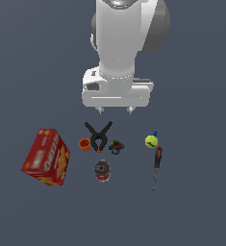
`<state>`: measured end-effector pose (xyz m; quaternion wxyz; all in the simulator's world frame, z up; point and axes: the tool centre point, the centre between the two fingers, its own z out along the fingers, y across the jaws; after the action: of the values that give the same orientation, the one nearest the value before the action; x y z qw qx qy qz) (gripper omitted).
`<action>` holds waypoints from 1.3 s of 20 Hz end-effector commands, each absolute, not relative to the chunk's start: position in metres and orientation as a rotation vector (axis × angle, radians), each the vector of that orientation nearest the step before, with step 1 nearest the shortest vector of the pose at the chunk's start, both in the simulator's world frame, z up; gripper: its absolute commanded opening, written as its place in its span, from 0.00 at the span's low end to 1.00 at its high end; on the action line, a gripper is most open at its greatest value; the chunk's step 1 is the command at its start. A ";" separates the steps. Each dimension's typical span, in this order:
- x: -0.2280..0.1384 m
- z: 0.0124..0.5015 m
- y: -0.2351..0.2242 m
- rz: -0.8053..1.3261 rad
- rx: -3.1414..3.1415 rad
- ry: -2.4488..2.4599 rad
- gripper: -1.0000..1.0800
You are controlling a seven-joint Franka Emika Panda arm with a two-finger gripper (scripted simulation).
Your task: Pick up a designated object from a clutter of objects.
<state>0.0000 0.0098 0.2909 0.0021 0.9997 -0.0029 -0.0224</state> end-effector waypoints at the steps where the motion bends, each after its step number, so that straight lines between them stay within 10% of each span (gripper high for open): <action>1: 0.000 0.291 0.010 -0.070 3.137 -0.009 0.96; 26: -0.001 0.251 -0.004 -0.109 3.173 0.051 0.96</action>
<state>-0.0026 0.0008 0.2581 -0.0166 0.9992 0.0105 -0.0358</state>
